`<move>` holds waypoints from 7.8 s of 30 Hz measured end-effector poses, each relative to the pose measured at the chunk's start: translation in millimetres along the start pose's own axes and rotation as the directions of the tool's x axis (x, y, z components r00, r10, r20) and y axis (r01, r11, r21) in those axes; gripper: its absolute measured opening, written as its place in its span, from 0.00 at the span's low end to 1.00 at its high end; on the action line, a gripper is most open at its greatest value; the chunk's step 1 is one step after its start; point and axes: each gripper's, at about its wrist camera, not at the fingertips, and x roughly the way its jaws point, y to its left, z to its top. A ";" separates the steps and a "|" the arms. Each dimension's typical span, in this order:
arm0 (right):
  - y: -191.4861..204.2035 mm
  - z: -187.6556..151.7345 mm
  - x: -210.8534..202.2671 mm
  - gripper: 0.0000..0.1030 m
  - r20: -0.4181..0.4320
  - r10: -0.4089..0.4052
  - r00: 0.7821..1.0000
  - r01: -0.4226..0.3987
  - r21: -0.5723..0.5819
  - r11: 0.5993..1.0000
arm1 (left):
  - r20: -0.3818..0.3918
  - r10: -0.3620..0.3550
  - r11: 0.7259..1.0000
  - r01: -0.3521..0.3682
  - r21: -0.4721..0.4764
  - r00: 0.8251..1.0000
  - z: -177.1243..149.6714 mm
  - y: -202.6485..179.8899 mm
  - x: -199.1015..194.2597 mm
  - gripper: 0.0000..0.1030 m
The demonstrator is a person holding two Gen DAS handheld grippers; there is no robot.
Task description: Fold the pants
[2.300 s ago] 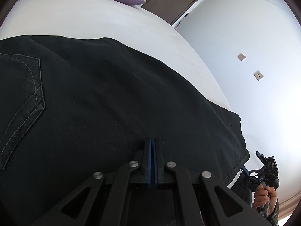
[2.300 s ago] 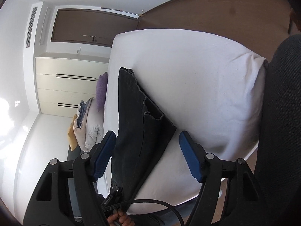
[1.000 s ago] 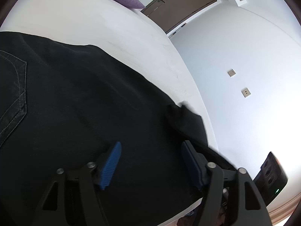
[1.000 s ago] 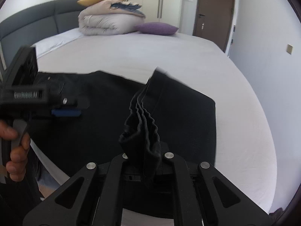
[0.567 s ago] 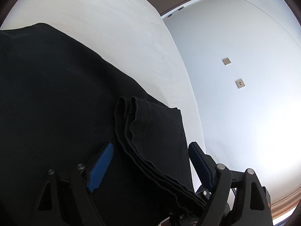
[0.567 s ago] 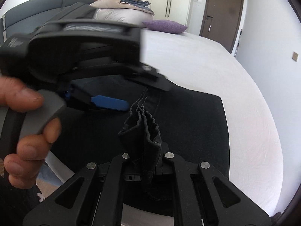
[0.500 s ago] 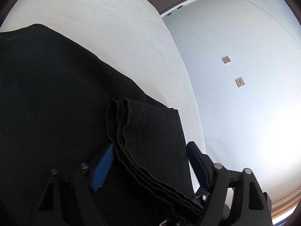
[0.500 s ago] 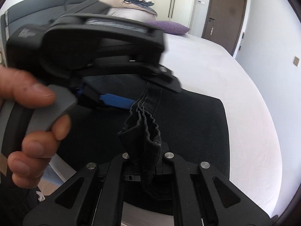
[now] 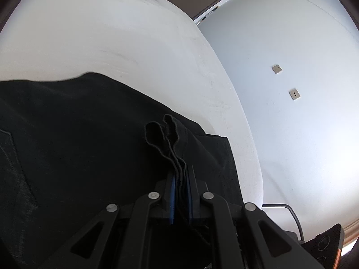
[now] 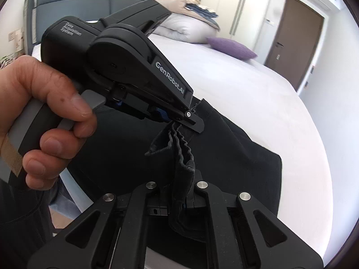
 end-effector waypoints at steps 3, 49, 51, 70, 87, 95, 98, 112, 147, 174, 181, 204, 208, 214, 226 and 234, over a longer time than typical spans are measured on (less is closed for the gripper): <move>23.9 18.0 8.2 0.05 0.010 0.034 0.999 -0.034 -0.044 0.998 | 0.009 0.050 0.998 -0.050 0.030 0.999 8.6 13.5 -20.2 0.08; -267.8 -34.0 217.9 0.15 0.217 0.673 0.707 -0.457 0.866 0.201 | 0.183 0.520 0.788 -0.552 0.274 0.834 -79.1 25.7 -36.9 0.48; -242.6 -40.4 222.8 0.15 0.211 0.695 0.687 -0.476 0.854 0.211 | 0.188 0.519 0.786 -0.552 0.280 0.834 -79.6 25.4 -36.6 0.48; -136.6 -102.8 94.7 0.00 0.043 0.746 0.665 -0.471 0.799 0.374 | 0.214 0.483 0.824 -0.524 0.216 0.849 -85.1 26.5 -49.2 0.47; -129.5 -114.9 83.5 0.00 0.053 0.716 0.696 -0.467 0.792 0.394 | 0.654 0.460 0.841 -0.058 -0.538 0.601 -176.0 146.3 -260.3 0.80; -129.9 -112.3 85.1 0.00 0.049 0.712 0.701 -0.457 0.796 0.396 | 0.670 0.327 0.789 0.197 -0.581 0.667 -182.9 195.7 -234.9 0.80; -130.6 -111.6 86.7 0.00 0.051 0.712 0.700 -0.459 0.796 0.395 | 0.694 0.273 0.752 0.302 -0.586 0.666 -186.4 212.5 -226.9 0.79; -130.6 -111.1 86.6 0.00 0.049 0.711 0.701 -0.454 0.800 0.392 | 0.730 0.181 0.704 0.431 -0.564 0.659 -163.4 234.5 -220.8 0.45; -165.3 -103.3 67.9 0.22 0.162 0.678 0.716 -0.485 0.815 0.317 | 0.320 0.344 0.728 -0.466 0.503 0.883 -132.6 -80.7 -18.3 0.13; -177.3 -35.4 129.2 0.11 0.112 0.636 0.764 -0.430 0.823 0.371 | 0.379 0.366 0.556 -0.527 0.643 0.850 -164.5 -130.9 -4.3 0.13; -202.0 -51.7 108.9 0.10 0.134 0.584 0.801 -0.415 0.826 0.380 | 0.352 0.341 0.538 -0.488 0.687 0.872 -162.7 -147.6 8.1 0.13; -214.1 -114.8 98.6 0.10 0.200 0.563 0.802 -0.432 0.845 0.314 | 0.276 0.313 0.577 -0.413 0.705 0.909 -163.8 -137.0 18.1 0.27; -219.9 -117.1 96.9 0.14 0.215 0.582 0.784 -0.446 0.847 0.288 | 0.259 0.258 0.635 -0.365 0.681 0.931 -157.9 -137.7 -4.1 0.78; -235.5 -117.0 71.4 0.15 0.169 0.527 0.833 -0.388 0.857 0.339 | 0.262 0.182 0.727 -0.309 0.612 0.948 -138.3 -127.6 -65.1 0.82; -180.3 -77.0 61.2 0.05 0.108 0.631 0.769 -0.452 0.788 0.417 | 0.157 0.237 0.916 -0.274 0.294 0.959 10.4 -4.4 -74.1 0.00; -168.0 -95.4 75.1 0.00 0.056 0.609 0.791 -0.415 0.780 0.468 | 0.148 0.400 0.837 -0.427 0.342 0.904 -20.1 4.4 -46.3 0.00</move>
